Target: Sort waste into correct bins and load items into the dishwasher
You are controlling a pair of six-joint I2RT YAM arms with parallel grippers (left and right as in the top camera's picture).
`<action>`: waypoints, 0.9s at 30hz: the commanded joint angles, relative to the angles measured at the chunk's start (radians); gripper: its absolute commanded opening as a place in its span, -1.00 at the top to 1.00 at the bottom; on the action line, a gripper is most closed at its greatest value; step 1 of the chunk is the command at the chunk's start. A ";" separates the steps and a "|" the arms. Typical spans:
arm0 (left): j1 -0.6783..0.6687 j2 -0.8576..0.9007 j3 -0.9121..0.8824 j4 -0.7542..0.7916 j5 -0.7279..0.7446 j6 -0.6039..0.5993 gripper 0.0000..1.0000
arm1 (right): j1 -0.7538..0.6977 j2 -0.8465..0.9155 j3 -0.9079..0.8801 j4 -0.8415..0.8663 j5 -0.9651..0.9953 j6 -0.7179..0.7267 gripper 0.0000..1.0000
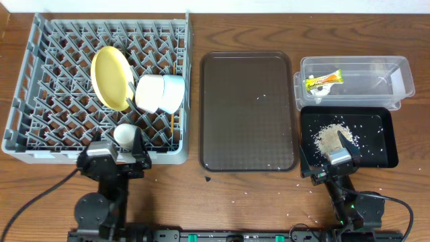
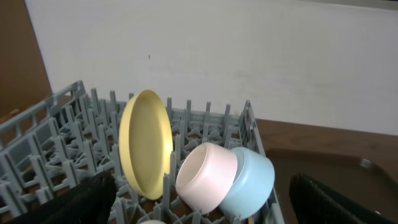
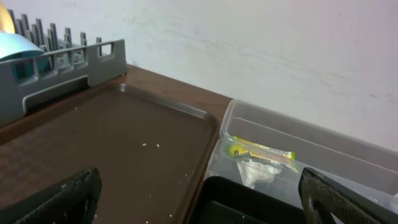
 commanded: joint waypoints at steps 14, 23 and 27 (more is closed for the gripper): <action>0.001 -0.134 -0.343 0.250 -0.001 0.010 -0.81 | -0.015 -0.005 -0.002 -0.004 0.007 -0.007 -0.99; -0.003 -0.134 -0.369 0.203 -0.001 0.010 -0.81 | -0.015 -0.005 -0.002 -0.004 0.007 -0.007 -0.98; -0.003 -0.134 -0.369 0.188 -0.001 0.010 -0.81 | -0.015 -0.005 -0.002 -0.004 0.007 -0.007 -0.98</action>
